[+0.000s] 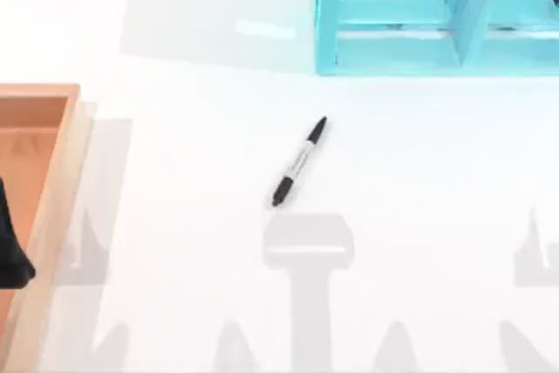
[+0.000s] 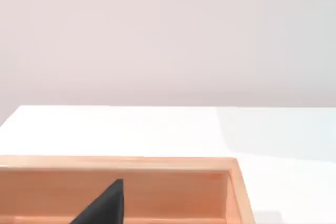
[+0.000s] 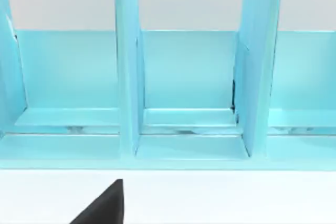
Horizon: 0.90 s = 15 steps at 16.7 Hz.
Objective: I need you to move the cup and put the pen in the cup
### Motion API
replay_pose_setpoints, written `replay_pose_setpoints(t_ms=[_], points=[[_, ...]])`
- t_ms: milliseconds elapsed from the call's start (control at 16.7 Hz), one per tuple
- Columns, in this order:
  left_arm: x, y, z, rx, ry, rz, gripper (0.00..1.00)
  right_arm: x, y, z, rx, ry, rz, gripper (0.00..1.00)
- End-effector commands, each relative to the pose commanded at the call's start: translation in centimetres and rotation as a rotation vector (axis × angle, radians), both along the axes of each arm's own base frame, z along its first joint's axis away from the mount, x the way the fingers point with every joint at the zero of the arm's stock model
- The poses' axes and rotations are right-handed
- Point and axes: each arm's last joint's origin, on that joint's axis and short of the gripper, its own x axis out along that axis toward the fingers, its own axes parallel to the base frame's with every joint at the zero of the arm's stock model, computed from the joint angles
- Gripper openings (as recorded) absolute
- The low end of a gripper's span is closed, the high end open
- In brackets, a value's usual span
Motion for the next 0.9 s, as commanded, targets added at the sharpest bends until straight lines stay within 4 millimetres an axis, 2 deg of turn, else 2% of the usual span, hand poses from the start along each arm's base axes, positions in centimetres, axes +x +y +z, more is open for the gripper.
replay_pose_setpoints(t_ms=[240,540,720,900], points=[[0.0,0.1,0.5,0.005,0.028,0.008,1.0,0.0,0.0,0.0,0.0,0.0,0.0,1.0],[0.9,0.5,4.7,0.04,0.255,0.039,1.0,0.0,0.0,0.0,0.0,0.0,0.0,1.0],[3.2,1.1,7.7,0.06,0.498,0.05,1.0,0.0,0.0,0.0,0.0,0.0,0.0,1.0],[7.1,1.9,9.5,0.07,0.788,0.05,1.0,0.0,0.0,0.0,0.0,0.0,0.0,1.0]])
